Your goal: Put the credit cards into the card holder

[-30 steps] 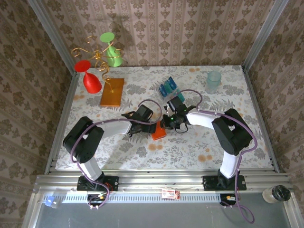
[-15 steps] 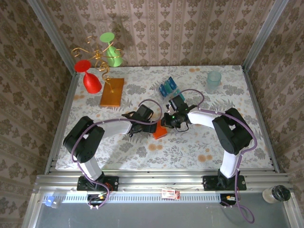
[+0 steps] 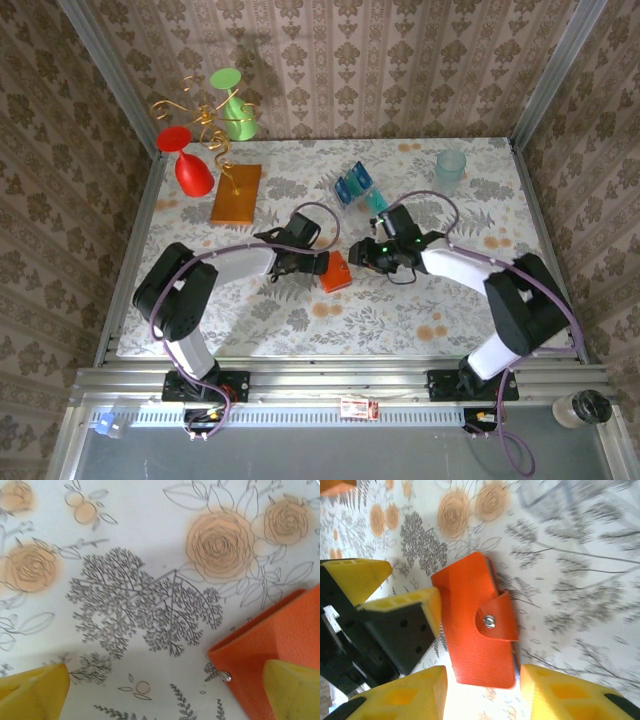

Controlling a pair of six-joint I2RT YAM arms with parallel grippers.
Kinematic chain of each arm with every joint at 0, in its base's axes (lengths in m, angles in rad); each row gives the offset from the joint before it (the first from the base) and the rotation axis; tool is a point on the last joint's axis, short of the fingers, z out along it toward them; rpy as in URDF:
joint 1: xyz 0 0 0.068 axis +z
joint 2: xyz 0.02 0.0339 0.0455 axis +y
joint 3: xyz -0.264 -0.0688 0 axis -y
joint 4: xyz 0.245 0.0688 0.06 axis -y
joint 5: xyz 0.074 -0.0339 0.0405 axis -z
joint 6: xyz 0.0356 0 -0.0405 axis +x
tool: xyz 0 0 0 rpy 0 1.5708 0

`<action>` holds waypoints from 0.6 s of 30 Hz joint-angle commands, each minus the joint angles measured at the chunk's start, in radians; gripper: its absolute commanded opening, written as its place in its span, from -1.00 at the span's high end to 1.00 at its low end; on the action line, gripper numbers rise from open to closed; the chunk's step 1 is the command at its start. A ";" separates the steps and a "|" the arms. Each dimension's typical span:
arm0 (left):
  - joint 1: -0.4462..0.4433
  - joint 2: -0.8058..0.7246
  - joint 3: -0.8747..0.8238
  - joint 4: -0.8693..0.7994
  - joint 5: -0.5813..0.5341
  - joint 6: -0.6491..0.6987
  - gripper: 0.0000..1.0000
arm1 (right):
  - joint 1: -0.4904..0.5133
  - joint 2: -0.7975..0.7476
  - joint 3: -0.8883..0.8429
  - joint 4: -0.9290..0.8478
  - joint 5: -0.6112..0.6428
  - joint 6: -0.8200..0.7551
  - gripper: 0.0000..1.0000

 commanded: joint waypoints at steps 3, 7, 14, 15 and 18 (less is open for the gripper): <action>0.046 -0.103 0.075 -0.073 0.000 0.070 -1.00 | -0.073 -0.227 -0.064 -0.132 0.121 -0.036 -0.12; 0.090 -0.221 0.068 -0.081 -0.032 0.092 -1.00 | -0.143 -0.411 -0.091 -0.230 0.231 -0.098 -0.56; 0.173 -0.476 -0.086 0.016 -0.231 0.163 -1.00 | -0.257 -0.609 -0.111 -0.353 0.523 -0.189 -1.00; 0.184 -0.510 -0.117 0.051 -0.263 0.189 -1.00 | -0.271 -0.617 -0.112 -0.354 0.556 -0.202 -1.00; 0.222 -0.616 -0.233 0.187 -0.373 0.287 -1.00 | -0.301 -0.630 -0.141 -0.290 0.664 -0.233 -1.00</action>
